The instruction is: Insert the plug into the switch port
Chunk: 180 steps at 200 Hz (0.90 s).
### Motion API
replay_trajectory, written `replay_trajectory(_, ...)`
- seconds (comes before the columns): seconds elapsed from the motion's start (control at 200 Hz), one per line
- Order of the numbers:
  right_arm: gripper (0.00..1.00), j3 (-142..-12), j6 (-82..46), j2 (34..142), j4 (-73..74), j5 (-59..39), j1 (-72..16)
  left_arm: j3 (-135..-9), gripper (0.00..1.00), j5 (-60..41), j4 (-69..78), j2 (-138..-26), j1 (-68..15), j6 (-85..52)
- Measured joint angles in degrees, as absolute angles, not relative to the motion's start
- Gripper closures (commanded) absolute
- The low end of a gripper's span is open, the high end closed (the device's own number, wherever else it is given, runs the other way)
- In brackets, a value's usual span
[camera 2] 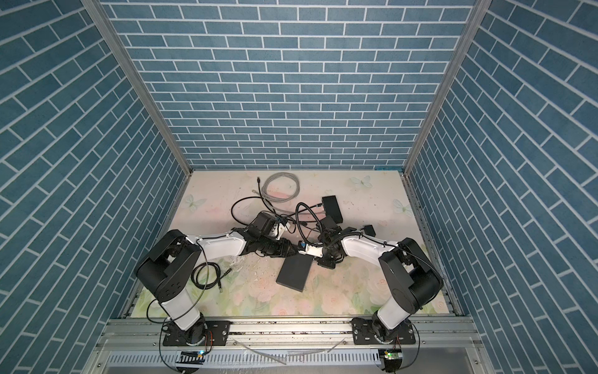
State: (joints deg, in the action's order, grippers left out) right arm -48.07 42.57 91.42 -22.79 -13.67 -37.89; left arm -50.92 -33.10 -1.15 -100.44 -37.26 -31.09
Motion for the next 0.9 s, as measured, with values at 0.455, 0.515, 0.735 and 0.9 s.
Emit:
replay_trajectory(0.455, 1.00, -48.84, 41.82, 90.24, -25.67, -14.55, -37.10, -54.17, 0.63, -31.40, -4.80, -103.18, -39.05, -24.38)
replay_trajectory(0.515, 1.00, -49.52, 41.82, 90.59, -26.48, -14.70, -37.10, -54.50, 0.64, -31.46, -5.39, -103.20, -39.03, -23.94)
replay_trajectory(0.735, 1.00, -49.60, 39.55, 91.29, -26.22, -14.63, -37.10, -54.89, 0.67, -32.42, -5.48, -103.77, -38.87, -24.05)
replay_trajectory(0.9, 1.00, -49.52, 36.95, 91.72, -25.26, -14.17, -37.08, -54.94, 0.68, -32.95, -4.64, -104.14, -38.63, -25.71)
